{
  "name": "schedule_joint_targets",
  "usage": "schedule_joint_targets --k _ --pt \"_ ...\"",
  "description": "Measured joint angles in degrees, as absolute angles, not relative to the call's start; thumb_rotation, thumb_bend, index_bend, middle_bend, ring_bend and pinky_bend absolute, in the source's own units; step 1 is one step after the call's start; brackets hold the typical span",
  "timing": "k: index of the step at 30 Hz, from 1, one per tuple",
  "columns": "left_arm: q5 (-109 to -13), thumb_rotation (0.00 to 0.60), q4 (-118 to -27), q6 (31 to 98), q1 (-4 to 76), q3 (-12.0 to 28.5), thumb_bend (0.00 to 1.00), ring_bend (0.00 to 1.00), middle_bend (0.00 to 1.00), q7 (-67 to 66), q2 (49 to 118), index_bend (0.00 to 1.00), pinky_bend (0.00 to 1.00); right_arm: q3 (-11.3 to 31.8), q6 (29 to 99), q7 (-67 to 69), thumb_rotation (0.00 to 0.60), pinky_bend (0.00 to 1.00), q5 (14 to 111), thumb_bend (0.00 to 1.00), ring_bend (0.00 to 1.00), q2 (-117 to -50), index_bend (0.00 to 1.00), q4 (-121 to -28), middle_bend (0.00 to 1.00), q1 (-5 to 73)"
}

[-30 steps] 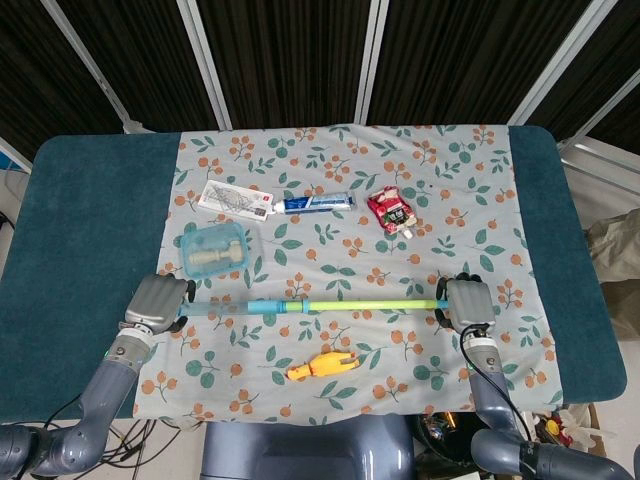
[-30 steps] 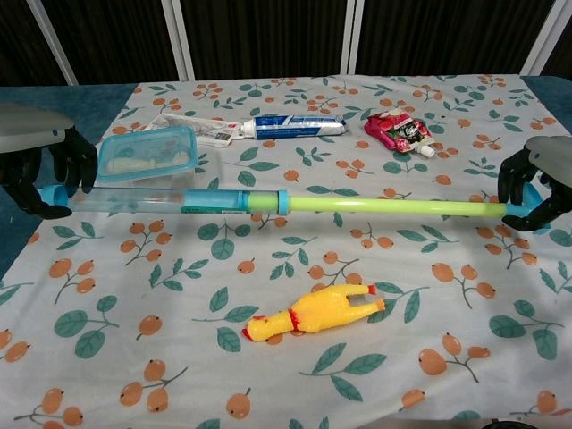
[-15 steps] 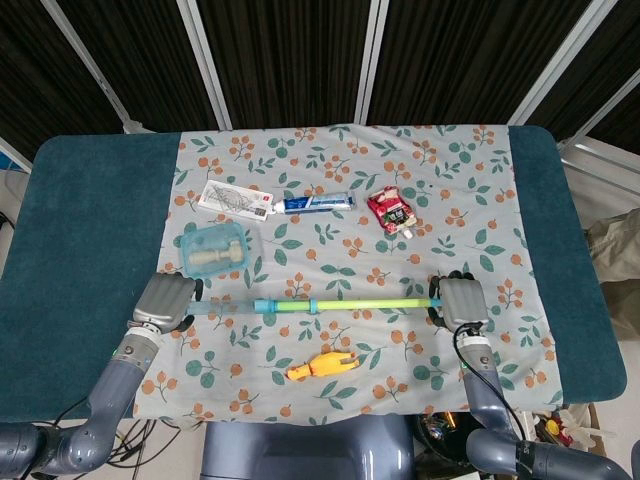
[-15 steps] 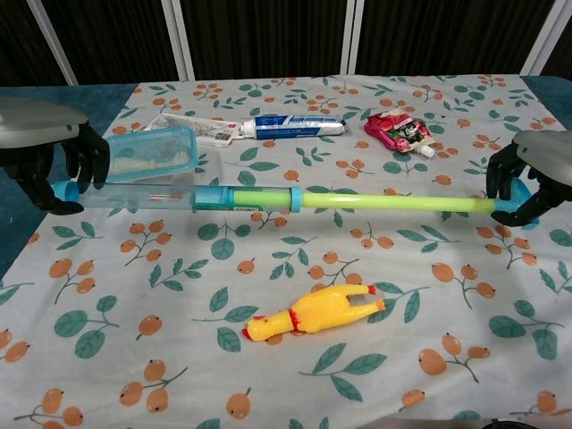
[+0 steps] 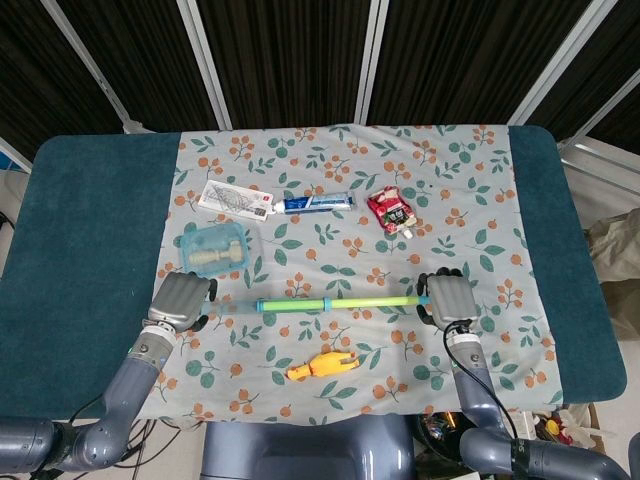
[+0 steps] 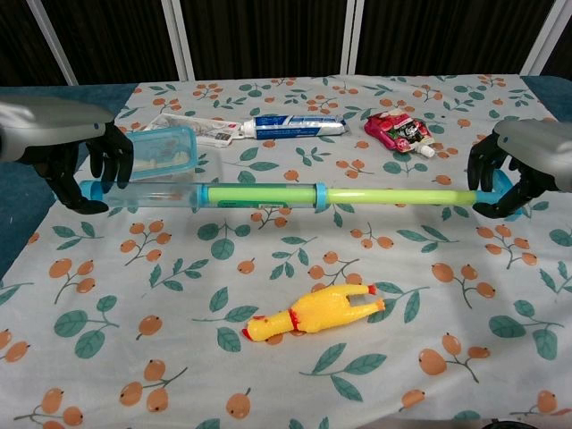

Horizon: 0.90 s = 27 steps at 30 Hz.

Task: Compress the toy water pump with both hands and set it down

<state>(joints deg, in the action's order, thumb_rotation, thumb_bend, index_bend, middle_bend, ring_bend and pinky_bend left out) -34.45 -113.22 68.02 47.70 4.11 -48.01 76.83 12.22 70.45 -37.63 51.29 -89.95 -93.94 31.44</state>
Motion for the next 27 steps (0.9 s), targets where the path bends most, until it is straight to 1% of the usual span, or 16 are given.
schedule_joint_targets --k 13,27 --pt "-29.38 0.6 -112.67 69.43 51.01 6.75 0.37 0.36 0.53 -50.23 80.49 0.59 0.47 13.06 70.68 -39.67 0.6 0.27 50.09 0.41 0.31 -90.1 0.83 -96.42 0.58 33.26" --pt "-27.02 0.6 -112.51 71.75 53.67 8.33 0.37 0.36 0.53 -51.89 83.89 0.59 0.47 12.31 71.79 -40.72 0.6 0.27 50.24 0.41 0.31 -90.07 0.83 -99.07 0.58 34.02"
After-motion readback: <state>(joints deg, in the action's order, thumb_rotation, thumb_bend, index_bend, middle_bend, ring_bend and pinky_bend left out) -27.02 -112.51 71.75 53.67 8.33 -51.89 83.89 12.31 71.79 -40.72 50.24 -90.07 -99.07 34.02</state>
